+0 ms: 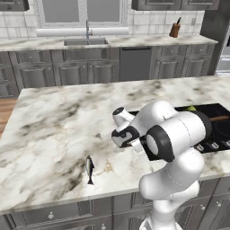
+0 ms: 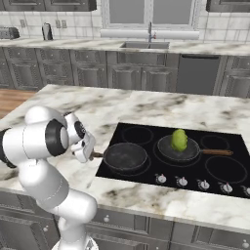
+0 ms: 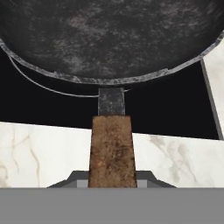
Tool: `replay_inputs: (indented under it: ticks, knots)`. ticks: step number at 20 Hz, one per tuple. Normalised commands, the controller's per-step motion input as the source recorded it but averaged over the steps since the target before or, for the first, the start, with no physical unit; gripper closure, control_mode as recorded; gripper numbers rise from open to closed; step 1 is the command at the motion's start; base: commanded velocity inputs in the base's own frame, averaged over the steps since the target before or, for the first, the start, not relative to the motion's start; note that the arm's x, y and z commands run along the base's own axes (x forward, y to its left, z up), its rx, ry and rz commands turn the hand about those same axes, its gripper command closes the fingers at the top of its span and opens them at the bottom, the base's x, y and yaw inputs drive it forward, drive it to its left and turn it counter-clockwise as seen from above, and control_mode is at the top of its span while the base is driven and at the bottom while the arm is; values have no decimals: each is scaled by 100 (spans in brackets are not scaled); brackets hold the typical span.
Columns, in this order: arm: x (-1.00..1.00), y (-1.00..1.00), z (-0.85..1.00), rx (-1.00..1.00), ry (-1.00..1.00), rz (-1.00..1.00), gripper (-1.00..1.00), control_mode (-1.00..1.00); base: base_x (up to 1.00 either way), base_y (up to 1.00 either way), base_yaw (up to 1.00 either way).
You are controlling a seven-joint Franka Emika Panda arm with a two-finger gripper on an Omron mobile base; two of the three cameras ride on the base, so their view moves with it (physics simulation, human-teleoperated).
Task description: Place both pans onto different burners. Then place the lettuce and the fish on different pans.
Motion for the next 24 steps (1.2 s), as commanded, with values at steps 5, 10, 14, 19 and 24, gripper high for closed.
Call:
replay_inputs:
  ticks: [5, 10, 14, 19, 24]
  knots:
    - [0, 0, -14, 0, 0, 0, 100, -100, 0, 0, 0]
    - [4, -3, -10, 0, 0, 0, 100, -100, 0, 0, 0]
    - [10, -8, -8, 0, 0, 0, 100, -100, 0, 0, 0]
    - [12, -7, -8, 0, 0, 0, 100, -100, 0, 0, 0]
    - [0, -3, 0, 0, 1, 0, 100, -100, 0, 0, 0]
